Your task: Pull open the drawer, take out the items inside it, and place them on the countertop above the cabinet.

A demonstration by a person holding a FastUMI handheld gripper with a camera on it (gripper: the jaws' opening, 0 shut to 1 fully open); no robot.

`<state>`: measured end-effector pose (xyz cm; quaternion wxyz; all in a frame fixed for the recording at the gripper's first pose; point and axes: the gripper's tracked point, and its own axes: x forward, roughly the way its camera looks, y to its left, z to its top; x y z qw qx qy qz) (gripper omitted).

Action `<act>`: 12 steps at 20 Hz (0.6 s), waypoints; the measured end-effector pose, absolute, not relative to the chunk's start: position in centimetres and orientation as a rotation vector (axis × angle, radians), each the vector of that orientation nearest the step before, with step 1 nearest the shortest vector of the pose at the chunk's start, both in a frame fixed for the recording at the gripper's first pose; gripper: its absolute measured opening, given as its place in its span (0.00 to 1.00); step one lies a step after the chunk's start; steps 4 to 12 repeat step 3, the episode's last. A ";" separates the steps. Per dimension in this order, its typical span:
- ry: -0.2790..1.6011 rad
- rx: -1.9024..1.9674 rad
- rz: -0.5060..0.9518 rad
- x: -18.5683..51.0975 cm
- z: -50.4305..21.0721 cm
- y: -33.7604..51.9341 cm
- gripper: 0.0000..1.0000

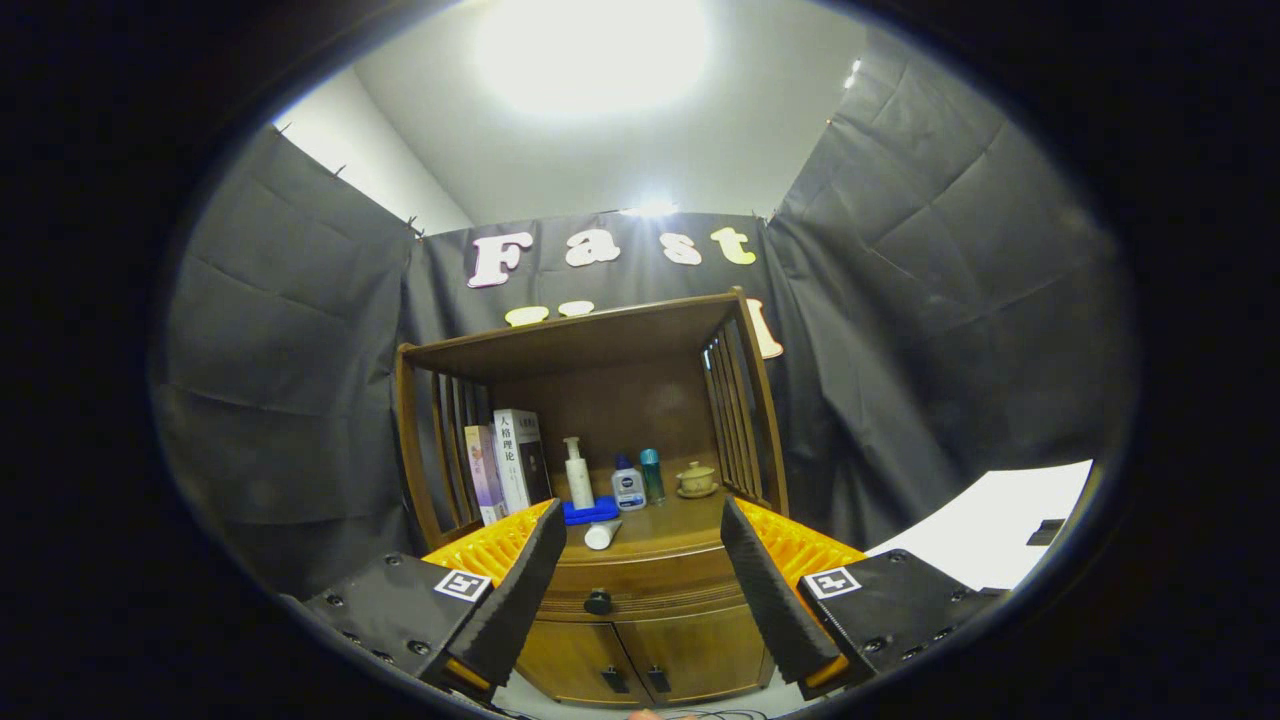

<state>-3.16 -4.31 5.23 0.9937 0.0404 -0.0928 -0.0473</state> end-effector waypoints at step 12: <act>-0.169 0.094 -0.107 -2.6 4.5 -4.9 0.98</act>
